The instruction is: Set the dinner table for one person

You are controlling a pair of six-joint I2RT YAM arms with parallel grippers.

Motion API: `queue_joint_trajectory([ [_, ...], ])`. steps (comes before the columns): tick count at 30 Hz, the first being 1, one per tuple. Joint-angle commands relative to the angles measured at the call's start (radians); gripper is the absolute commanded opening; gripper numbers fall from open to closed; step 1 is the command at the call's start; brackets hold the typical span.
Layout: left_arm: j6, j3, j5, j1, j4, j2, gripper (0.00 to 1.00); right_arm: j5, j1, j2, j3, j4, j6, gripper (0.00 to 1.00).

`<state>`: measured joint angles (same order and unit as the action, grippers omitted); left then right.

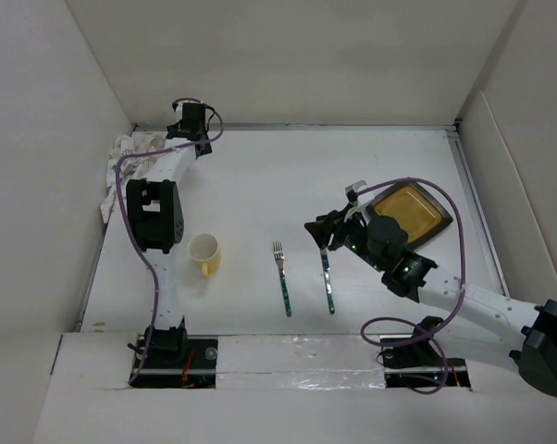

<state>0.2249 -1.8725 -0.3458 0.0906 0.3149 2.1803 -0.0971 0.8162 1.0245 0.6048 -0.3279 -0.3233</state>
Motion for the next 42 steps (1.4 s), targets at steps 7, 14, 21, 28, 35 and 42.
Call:
queue_joint_trajectory([
  [7, -0.053, -0.180, -0.101, 0.005, 0.130, 0.168, 0.49, 0.023, 0.012, 0.054, 0.027, -0.054, 0.009, 0.48],
  [14, -0.075, -0.175, -0.151, 0.005, 0.115, 0.205, 0.48, 0.027, 0.012, 0.078, 0.042, -0.040, 0.015, 0.48],
  [21, -0.105, -0.228, -0.180, 0.005, 0.127, 0.282, 0.48, 0.014, 0.012, 0.080, 0.039, -0.039, 0.013, 0.48],
  [28, -0.118, -0.281, -0.199, 0.005, 0.127, 0.346, 0.42, -0.004, 0.012, 0.078, 0.038, -0.037, 0.012, 0.48],
  [35, -0.104, -0.284, -0.165, 0.005, 0.131, 0.348, 0.28, -0.021, 0.012, 0.095, 0.047, -0.028, 0.009, 0.48],
  [42, -0.099, -0.217, -0.176, -0.008, 0.124, 0.289, 0.38, -0.035, 0.012, 0.088, 0.053, -0.007, 0.020, 0.48],
])
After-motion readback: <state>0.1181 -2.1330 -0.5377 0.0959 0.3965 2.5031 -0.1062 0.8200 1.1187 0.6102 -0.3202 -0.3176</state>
